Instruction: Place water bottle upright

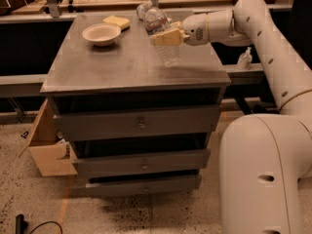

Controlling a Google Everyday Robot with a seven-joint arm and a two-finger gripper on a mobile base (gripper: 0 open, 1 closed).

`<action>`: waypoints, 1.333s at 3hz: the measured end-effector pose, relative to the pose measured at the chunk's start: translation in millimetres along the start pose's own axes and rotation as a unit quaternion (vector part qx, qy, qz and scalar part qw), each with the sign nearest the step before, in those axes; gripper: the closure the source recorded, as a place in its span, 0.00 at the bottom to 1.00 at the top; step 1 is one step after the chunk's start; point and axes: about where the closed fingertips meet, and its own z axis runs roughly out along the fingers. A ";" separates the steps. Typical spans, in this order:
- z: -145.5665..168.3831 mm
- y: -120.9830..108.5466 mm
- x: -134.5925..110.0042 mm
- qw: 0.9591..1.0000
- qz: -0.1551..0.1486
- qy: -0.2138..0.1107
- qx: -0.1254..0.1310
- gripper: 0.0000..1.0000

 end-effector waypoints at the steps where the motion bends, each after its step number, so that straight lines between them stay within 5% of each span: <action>1: 0.8 -4.6 0.5 0.999 -0.006 -0.035 -0.021 1.00; 4: -9.6 -13.2 3.8 0.992 -0.031 -0.106 -0.056 1.00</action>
Offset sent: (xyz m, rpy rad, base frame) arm 0.0231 -0.0216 0.0065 0.2302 -0.0672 0.1077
